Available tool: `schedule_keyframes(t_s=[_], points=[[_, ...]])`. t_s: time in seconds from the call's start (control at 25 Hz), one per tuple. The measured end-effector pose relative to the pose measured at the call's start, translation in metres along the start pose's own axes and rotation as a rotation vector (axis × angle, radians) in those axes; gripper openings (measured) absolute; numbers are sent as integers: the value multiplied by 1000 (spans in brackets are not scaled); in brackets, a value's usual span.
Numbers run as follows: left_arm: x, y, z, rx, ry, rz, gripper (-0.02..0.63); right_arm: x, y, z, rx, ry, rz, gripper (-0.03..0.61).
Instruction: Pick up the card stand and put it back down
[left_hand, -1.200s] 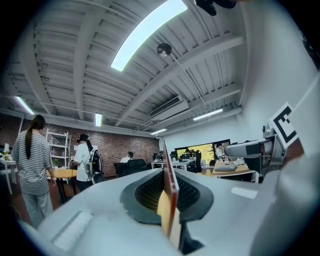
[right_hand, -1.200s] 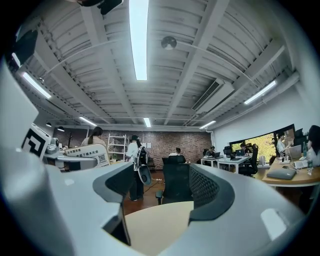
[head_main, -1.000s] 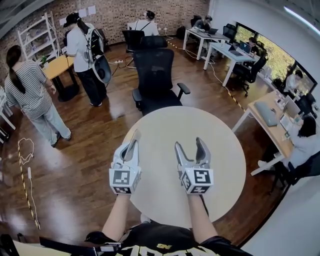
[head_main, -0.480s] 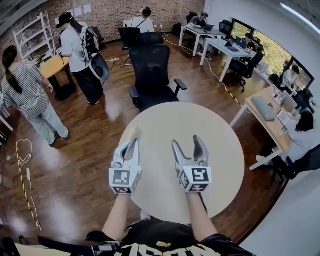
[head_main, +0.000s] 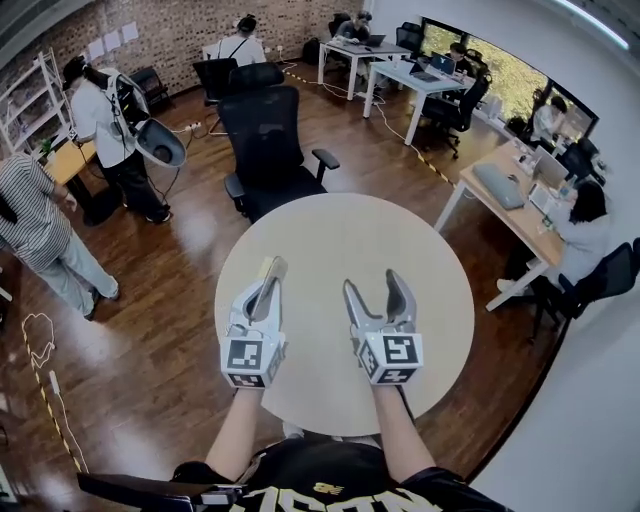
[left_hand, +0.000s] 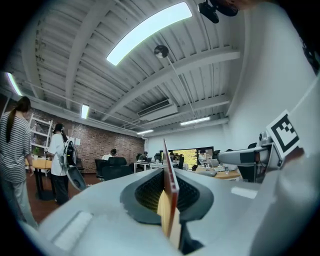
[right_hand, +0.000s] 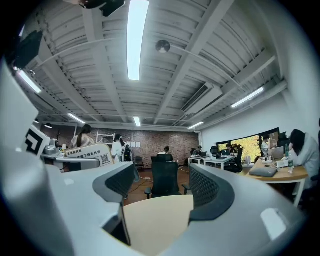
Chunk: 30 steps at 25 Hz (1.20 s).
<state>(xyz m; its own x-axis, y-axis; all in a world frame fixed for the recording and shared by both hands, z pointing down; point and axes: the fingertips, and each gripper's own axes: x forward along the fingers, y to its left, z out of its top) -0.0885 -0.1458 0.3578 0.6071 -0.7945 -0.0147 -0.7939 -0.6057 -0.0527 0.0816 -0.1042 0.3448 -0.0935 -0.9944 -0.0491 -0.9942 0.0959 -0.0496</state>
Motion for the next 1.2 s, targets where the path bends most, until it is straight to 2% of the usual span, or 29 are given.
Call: schedule_keyframes(t_s=[0.28, 0.4, 0.72, 0.96, 1.08, 1.2], points=[[32, -80, -11, -13, 18, -189, 17, -56, -69, -13, 14, 17, -180, 351], [46, -106, -19, -29, 35, -243, 16, -72, -93, -21, 20, 35, -235, 351], [90, -167, -48, -21, 114, -414, 16, -82, -144, -33, 33, 54, -270, 351], [143, -169, -73, 8, 149, -504, 15, -60, -167, -42, 52, 53, -203, 350], [185, -150, -81, 48, 172, -544, 15, -42, -181, -47, 75, 60, -180, 350], [228, -113, -86, 97, 216, -546, 15, -27, -196, -52, 101, 67, -172, 350]])
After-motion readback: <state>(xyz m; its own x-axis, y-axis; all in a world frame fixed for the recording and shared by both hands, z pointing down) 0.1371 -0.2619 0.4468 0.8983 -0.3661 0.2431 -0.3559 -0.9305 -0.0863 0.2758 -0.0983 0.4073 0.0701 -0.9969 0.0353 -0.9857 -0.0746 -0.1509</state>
